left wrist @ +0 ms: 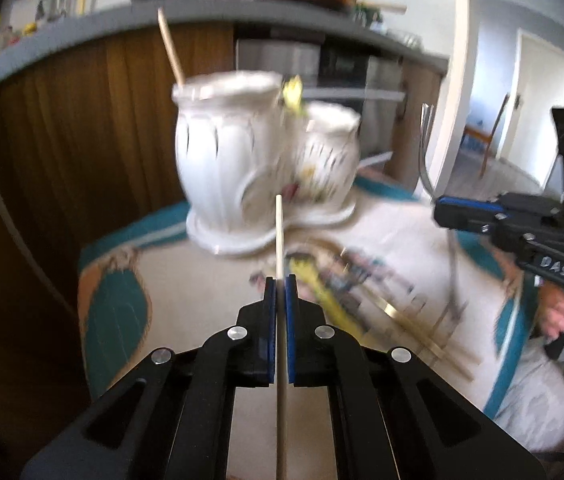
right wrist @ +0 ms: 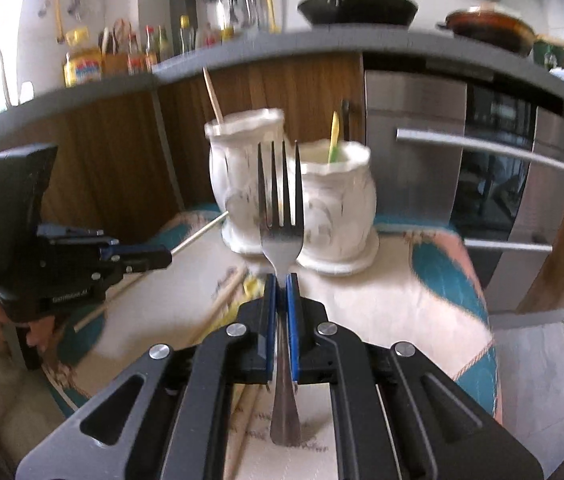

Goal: Organize utensils
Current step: 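Lift the chopstick with the left tool while the right tool carries the fork to the holder, then insert chopstick into taller cup with left tool while right tool inserts fork in smaller cup, then open both tools and pull them back from the holder, then lower both open tools over the loose utensils on the mat, then grasp a wooden chopstick with the left tool while the right tool grasps a gold fork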

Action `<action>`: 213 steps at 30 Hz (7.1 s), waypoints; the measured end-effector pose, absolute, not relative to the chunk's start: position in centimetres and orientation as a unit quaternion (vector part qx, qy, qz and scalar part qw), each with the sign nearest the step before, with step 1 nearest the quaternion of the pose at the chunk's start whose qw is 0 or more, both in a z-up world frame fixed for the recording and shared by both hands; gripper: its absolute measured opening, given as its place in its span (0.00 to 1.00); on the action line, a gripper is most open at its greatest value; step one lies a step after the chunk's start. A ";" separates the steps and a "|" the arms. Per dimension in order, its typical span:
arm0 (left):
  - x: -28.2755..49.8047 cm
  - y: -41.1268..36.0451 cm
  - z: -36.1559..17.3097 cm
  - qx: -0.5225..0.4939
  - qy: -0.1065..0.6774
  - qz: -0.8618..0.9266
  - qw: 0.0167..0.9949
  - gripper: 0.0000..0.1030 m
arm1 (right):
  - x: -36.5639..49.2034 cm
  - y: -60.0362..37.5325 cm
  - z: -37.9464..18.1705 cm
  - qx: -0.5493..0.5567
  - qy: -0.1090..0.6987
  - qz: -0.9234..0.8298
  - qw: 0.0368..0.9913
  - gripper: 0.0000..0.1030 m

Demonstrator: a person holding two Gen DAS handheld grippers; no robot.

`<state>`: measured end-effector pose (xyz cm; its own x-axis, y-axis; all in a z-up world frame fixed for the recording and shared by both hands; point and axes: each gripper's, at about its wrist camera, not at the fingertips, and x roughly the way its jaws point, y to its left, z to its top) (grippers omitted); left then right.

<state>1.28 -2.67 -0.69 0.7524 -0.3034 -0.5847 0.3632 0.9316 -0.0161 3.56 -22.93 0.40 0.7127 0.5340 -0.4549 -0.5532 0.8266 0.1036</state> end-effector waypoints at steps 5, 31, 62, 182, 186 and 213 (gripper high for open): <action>0.5 -2.0 1.5 0.027 0.235 -0.167 0.957 0.05 | 2.6 -23.8 1.9 0.003 0.185 0.281 0.942 0.05; 12.3 -2.8 12.6 -0.073 0.010 -0.148 0.986 0.05 | 14.2 -23.8 9.8 0.109 0.063 0.245 0.961 0.05; 8.9 -2.4 6.8 0.005 0.110 -0.147 0.983 0.05 | 16.0 -22.1 3.7 0.056 0.158 0.249 0.954 0.05; 4.8 -5.3 -4.9 0.033 0.432 -0.163 0.886 0.49 | 9.0 -23.0 -2.5 0.059 0.293 0.185 0.936 0.96; 4.8 -6.2 -4.9 0.052 0.429 -0.162 0.887 0.45 | 8.9 -22.9 -2.5 0.057 0.291 0.183 0.937 0.96; 6.4 -5.5 -5.2 0.084 0.428 -0.158 0.886 0.07 | 10.6 -17.0 -4.5 -0.027 0.378 0.244 0.893 0.24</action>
<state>6.36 -5.55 -5.21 0.5837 -0.2081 -0.7848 0.3512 0.9362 0.0130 10.63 -17.02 -4.50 0.5957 0.4144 -0.6881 -0.4555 0.8799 0.1355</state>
